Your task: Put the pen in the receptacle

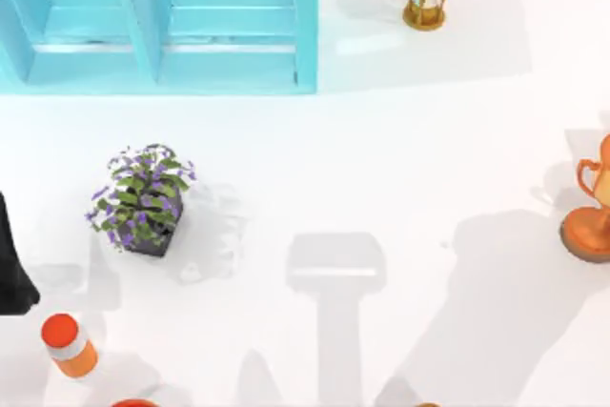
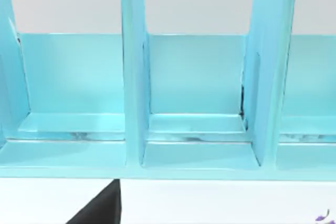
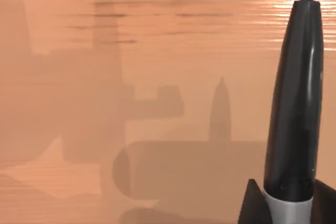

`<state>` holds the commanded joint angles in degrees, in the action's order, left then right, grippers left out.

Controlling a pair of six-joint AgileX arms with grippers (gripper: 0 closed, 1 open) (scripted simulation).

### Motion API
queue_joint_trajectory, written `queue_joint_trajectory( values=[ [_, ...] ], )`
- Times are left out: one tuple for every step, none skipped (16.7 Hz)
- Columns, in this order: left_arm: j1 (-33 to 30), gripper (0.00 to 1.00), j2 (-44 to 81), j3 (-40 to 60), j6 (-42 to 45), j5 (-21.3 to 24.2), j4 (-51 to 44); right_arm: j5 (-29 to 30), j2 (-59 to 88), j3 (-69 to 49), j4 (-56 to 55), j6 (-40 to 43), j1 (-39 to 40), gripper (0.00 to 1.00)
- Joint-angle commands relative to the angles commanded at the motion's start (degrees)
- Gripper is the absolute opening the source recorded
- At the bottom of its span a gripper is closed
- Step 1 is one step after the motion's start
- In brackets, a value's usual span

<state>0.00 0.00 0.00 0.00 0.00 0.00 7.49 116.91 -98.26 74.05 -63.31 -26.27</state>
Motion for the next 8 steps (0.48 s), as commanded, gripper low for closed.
queue_joint_trajectory(
  values=[
    [0.0,1.0,0.0,0.0,0.0,0.0,0.0,-0.3,-0.3,1.7,-1.4,-0.3,-0.1,0.0],
    [0.0,1.0,0.0,0.0,0.0,0.0,0.0,-0.4,-0.5,3.5,-2.6,-0.4,-0.4,0.0],
    [0.0,1.0,0.0,0.0,0.0,0.0,0.0,-0.2,-0.5,5.1,-3.6,-0.3,-0.8,0.0],
    [0.0,1.0,0.0,0.0,0.0,0.0,0.0,0.2,-0.5,6.5,-4.5,-0.2,-1.1,0.0],
    [0.0,1.0,0.0,0.0,0.0,0.0,0.0,0.6,-0.6,7.5,-5.2,0.0,-1.5,0.0],
    [0.0,1.0,0.0,0.0,0.0,0.0,0.0,0.8,-0.6,8.1,-5.6,0.1,-1.7,0.0],
    [0.0,1.0,0.0,0.0,0.0,0.0,0.0,0.8,-0.6,8.1,-5.7,0.1,-1.7,0.0],
    [0.0,1.0,0.0,0.0,0.0,0.0,0.0,0.8,-0.6,8.1,-5.7,0.1,-1.7,0.0]
  ],
)
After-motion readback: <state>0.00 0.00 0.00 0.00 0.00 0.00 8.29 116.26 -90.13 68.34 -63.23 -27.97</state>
